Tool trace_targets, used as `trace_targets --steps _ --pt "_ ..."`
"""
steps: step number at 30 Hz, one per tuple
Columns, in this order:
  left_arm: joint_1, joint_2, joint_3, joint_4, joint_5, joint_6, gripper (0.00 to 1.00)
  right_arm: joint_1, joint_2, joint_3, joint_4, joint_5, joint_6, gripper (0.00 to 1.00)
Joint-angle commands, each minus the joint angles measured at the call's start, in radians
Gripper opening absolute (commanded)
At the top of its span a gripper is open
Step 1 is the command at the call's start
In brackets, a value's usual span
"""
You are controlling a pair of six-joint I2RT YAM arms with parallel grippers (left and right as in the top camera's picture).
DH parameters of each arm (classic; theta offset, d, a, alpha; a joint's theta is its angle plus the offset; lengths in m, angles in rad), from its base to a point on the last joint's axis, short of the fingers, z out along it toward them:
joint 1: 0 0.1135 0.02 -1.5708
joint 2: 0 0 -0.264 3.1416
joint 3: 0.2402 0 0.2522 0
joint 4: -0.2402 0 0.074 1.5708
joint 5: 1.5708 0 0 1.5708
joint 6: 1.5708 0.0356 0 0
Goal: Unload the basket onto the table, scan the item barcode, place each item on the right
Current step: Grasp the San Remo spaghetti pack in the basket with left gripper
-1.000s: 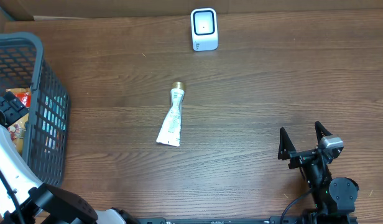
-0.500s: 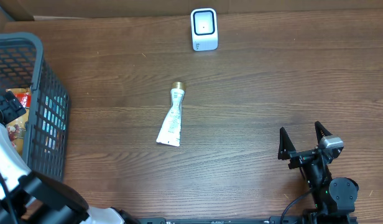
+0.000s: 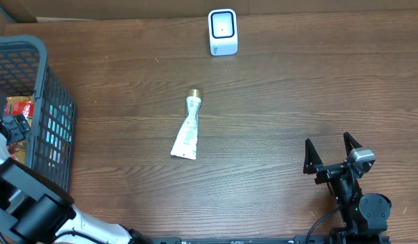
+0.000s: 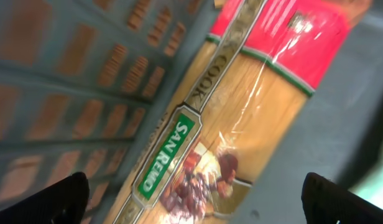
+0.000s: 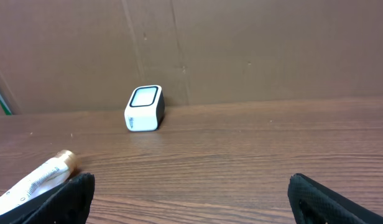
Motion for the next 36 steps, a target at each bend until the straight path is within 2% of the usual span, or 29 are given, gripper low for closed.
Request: trace_targets --steps 1,14,16,18,20,21,23,24,25,31,36 --pt "0.014 0.058 -0.003 0.01 0.005 0.061 1.0 0.008 -0.012 -0.011 0.004 0.01 0.002 1.0" --pt "0.025 0.217 -0.003 0.005 0.019 0.06 1.0 0.008 -0.012 -0.011 0.004 0.01 0.002 1.0" --pt "0.024 0.247 -0.003 0.0 0.038 0.06 0.97 0.008 -0.012 -0.011 0.004 0.01 0.002 1.0" --pt "0.024 0.274 -0.003 -0.008 0.06 0.06 0.86 0.008 -0.012 -0.011 0.004 0.01 0.002 1.0" --pt "0.024 0.294 -0.003 -0.012 0.066 0.06 0.69 0.008 -0.012 -0.011 0.004 0.01 0.002 1.0" --pt "0.024 0.301 -0.003 -0.013 0.069 0.06 0.57 0.008 -0.012 -0.011 0.004 0.01 0.002 1.0" --pt "0.024 0.313 -0.003 -0.013 0.08 0.06 0.24 0.008 -0.012 -0.011 0.004 0.01 0.002 1.0" --pt "0.024 0.313 -0.003 -0.013 0.085 0.06 0.11 0.008 -0.012 -0.011 0.004 0.01 0.002 1.0" --pt "0.024 0.313 -0.003 -0.013 0.085 0.06 0.04 0.008 -0.012 -0.011 0.004 0.01 0.002 1.0" --pt "0.019 0.296 0.012 -0.027 0.09 0.06 0.04 0.008 -0.012 -0.011 0.004 0.01 0.002 1.0" --pt "0.008 0.216 0.049 -0.058 0.111 0.06 0.04 0.008 -0.012 -0.011 0.004 0.01 0.002 1.0"
